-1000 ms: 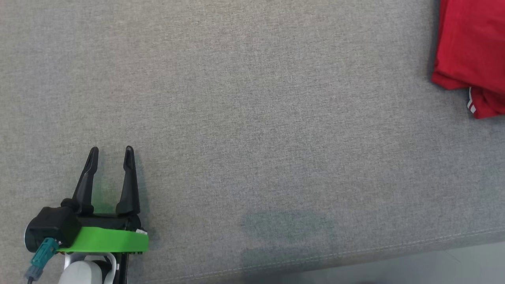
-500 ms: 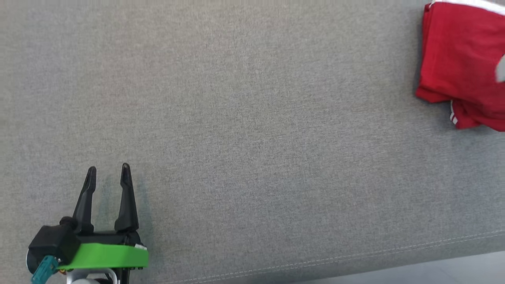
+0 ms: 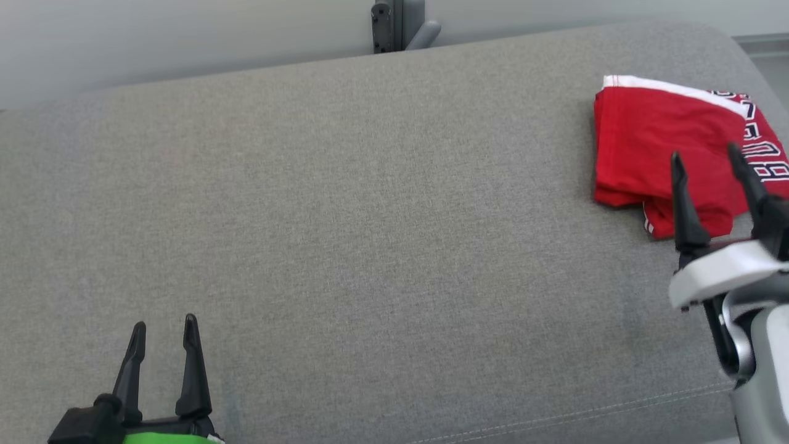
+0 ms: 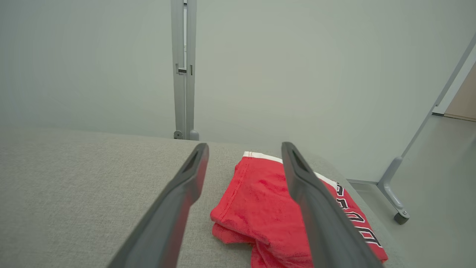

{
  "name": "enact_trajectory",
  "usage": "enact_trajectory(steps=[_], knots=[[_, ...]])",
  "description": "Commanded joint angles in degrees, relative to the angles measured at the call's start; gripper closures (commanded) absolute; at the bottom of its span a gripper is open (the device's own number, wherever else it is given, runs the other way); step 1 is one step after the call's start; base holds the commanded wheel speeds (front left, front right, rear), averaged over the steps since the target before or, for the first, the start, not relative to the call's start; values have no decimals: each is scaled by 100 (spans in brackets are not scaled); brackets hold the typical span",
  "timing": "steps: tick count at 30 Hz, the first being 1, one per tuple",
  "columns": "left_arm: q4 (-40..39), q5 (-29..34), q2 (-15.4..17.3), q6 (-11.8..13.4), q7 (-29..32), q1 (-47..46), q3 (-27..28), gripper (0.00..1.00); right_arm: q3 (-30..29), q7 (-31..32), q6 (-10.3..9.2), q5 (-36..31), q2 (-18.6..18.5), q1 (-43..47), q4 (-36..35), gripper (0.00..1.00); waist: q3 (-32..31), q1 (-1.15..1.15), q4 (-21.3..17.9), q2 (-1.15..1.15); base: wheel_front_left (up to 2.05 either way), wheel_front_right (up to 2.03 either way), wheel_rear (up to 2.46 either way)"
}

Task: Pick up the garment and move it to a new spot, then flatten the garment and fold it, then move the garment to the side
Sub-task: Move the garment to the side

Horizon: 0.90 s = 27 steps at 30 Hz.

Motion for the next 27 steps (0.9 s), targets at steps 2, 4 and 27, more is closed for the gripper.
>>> enact_trajectory(steps=[2, 4, 27], knots=[[-21, 75, -14, -3, 3, 206, 26, 0, -104, -124, -12, 4, 177, 475, -66, 0, -626, 0, 10, 49, 0, 0, 0], [-16, 95, -19, -3, 3, 300, 7, 0, -123, -192, -11, -19, 326, 822, -13, 0, -753, 0, 63, 49, 0, 0, 0], [449, 78, -26, -3, 3, 602, -55, 0, -321, -1000, -12, -703, 1159, 2334, 152, 0, -1296, 0, 872, 49, 0, 0, 0]])
